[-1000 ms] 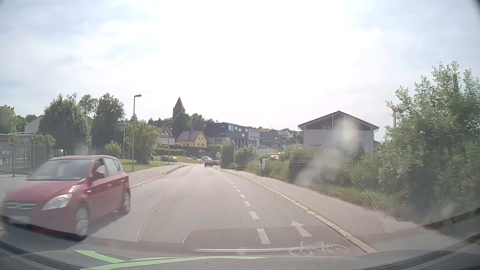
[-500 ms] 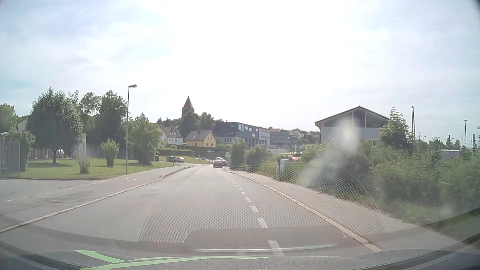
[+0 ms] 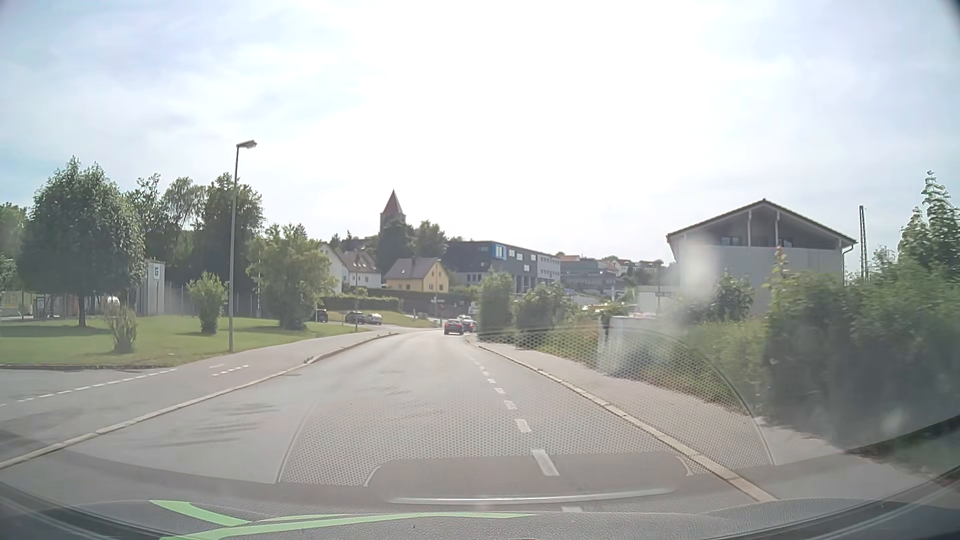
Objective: Follow the waypoints while adhering to traffic rules and regulations
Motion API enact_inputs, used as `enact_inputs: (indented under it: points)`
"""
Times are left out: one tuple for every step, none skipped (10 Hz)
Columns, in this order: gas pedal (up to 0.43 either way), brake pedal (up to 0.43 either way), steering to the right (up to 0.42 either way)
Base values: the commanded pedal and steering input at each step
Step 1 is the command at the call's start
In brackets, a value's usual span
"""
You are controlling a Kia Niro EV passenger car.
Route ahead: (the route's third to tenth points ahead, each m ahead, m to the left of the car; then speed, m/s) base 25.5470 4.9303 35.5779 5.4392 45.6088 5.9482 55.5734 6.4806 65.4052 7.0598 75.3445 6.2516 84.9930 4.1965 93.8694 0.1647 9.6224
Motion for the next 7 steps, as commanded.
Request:
enact_inputs:
  points:
    - [0.0,0.006,-0.03]
    - [0.0,0.012,-0.029]
    - [0.0,0.012,-0.027]
    - [0.0,0.012,-0.025]
    - [0.0,0.012,-0.022]
    - [0.0,0.018,-0.017]
    - [0.0,0.018,-0.014]
